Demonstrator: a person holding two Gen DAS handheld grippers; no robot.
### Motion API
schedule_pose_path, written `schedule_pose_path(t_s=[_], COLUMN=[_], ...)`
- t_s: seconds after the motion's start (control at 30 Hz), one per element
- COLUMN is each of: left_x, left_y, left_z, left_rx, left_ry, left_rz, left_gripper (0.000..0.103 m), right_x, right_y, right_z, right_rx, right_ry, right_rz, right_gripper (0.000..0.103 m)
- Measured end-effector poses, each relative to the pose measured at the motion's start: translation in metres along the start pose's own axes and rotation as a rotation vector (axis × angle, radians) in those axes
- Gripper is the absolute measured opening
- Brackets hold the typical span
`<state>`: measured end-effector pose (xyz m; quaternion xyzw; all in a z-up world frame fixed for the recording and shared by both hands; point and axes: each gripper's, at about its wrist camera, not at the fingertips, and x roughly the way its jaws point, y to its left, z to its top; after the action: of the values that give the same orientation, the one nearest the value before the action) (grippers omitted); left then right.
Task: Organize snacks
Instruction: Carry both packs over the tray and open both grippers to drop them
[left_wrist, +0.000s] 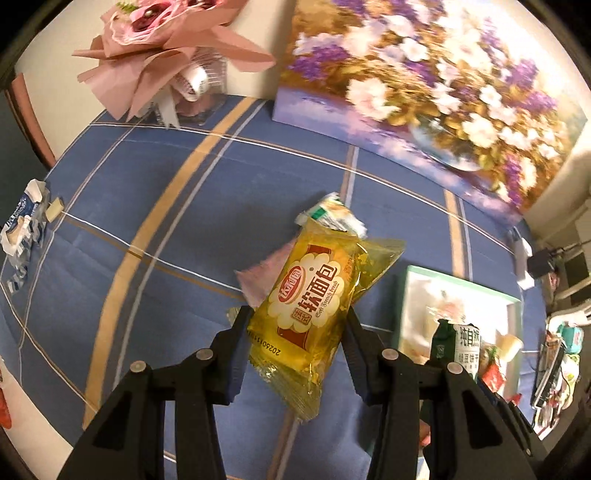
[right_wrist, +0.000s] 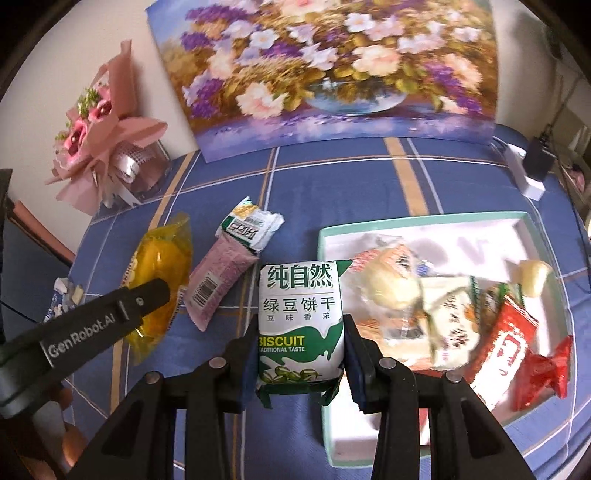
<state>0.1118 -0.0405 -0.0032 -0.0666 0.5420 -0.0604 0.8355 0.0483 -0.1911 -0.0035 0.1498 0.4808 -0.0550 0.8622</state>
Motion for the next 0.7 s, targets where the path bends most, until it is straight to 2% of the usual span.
schedule_pose_path(t_s=[0.37,0.7], left_x=[0.011,0.043], left_y=[-0.054,-0.098], left_z=[-0.023,-0.023], left_rx=[0.057,0.144], left_ry=[0.016,0.038], left_rz=[-0.022,0.009], left_gripper=[0.048,0.048], right_x=[-0.015,-0.007], right_y=[-0.065,-0.136], right_z=[-0.001,0.011], right_rx=[0.098,0.219], right_ry=[-0.027,-0.025], right_rz=[-0.025,-0.079], right_gripper=[0.042,0.042])
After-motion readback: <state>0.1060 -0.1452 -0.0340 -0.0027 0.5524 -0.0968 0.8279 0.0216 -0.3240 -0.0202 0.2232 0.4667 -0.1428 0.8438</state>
